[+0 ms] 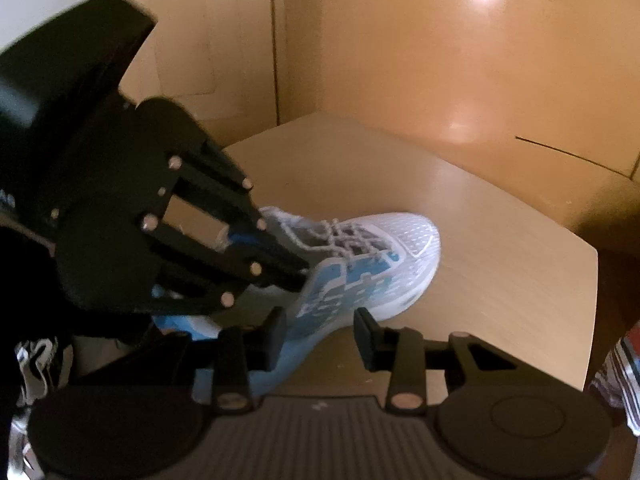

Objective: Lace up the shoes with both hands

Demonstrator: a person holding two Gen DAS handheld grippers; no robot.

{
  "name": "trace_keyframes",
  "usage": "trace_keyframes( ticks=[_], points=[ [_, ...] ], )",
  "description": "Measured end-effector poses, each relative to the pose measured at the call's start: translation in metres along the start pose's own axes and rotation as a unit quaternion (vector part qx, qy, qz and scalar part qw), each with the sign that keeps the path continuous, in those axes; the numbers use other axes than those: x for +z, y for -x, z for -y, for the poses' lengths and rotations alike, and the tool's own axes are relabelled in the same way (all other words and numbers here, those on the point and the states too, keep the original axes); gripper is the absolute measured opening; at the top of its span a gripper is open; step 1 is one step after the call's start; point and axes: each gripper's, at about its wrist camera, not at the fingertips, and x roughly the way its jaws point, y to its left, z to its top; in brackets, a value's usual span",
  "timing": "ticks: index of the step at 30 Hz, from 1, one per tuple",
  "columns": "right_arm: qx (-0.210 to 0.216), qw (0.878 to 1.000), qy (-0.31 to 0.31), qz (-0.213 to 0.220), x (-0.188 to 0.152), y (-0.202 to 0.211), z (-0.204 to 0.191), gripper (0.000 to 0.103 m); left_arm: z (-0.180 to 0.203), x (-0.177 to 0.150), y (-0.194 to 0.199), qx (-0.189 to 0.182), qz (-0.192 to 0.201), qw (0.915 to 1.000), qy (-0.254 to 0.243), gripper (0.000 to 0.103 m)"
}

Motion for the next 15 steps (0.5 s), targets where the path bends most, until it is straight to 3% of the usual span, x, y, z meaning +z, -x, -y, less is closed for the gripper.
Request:
trace_keyframes(
  ticks=[9, 15],
  points=[
    [0.004, 0.995, -0.097, 0.013, 0.001, 0.007, 0.029, 0.039, -0.002, -0.002, 0.003, 0.005, 0.001, 1.0000, -0.004, 0.000],
    [0.005, 0.995, -0.102, 0.009, 0.003, -0.003, 0.026, 0.039, -0.004, -0.004, -0.001, 0.010, -0.005, 0.9999, -0.001, 0.001]
  ],
)
